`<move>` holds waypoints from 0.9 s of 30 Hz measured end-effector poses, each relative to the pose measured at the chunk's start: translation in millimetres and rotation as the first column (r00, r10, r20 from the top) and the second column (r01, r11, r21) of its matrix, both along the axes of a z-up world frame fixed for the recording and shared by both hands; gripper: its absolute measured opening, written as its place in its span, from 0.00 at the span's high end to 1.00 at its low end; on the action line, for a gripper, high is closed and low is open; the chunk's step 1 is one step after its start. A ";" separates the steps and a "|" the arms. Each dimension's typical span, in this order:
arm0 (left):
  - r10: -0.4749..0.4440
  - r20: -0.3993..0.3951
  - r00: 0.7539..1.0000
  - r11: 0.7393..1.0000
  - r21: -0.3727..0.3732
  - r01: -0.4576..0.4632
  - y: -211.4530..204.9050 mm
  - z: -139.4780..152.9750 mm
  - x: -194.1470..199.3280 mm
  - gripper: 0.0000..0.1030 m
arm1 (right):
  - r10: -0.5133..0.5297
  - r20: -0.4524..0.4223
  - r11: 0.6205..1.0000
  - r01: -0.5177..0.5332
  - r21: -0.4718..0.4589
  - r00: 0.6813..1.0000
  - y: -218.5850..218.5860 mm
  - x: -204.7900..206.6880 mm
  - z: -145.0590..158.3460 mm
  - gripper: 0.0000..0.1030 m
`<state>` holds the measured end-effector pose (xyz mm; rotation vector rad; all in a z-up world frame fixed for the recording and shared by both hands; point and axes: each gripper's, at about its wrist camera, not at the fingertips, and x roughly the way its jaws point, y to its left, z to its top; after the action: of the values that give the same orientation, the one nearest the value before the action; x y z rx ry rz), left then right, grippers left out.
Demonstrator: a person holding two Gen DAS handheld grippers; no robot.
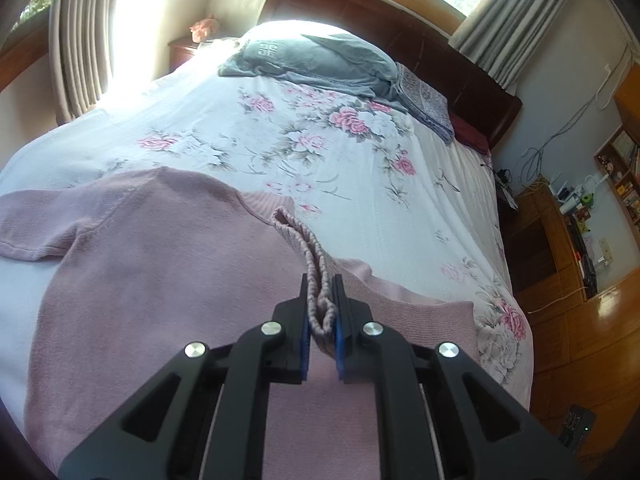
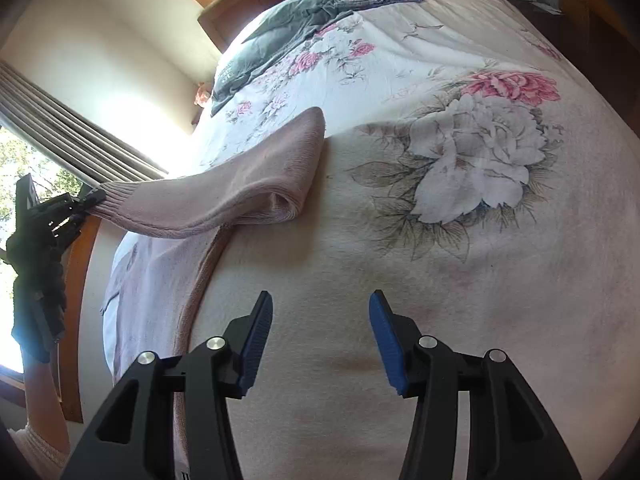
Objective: Fold small clothes
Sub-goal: 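Grasp the other sleeve cuff with the left tool and lay it across the body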
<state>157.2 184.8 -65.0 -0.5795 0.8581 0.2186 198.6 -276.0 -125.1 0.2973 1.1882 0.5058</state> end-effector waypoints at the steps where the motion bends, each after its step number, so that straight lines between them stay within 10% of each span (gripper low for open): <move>1: 0.022 0.002 1.000 1.000 0.002 -0.022 15.0 1.3 -4.5 0.93 | 0.009 0.003 1.000 -0.009 -0.003 1.000 8.5 1.1 1.6 0.50; 13: 0.124 -0.047 0.991 0.992 0.036 -0.122 145.4 -32.1 -9.3 0.93 | 0.074 0.034 0.996 -0.072 -0.055 0.997 114.7 28.2 22.1 0.48; 20: 0.129 -0.153 0.980 0.991 -0.014 -0.133 181.2 -98.1 1.9 0.93 | -0.015 -0.080 1.000 0.014 -0.005 0.997 159.1 75.3 -4.4 0.48; 27: 0.091 -0.214 0.973 0.991 -0.076 -0.110 204.8 -132.9 -3.0 0.91 | 0.006 -0.114 0.989 -0.023 -0.146 0.994 173.2 71.4 -35.4 0.52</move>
<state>154.2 389.6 -197.9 -0.6915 1.0481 0.3403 270.0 -102.8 -160.5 0.1928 1.3313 0.4159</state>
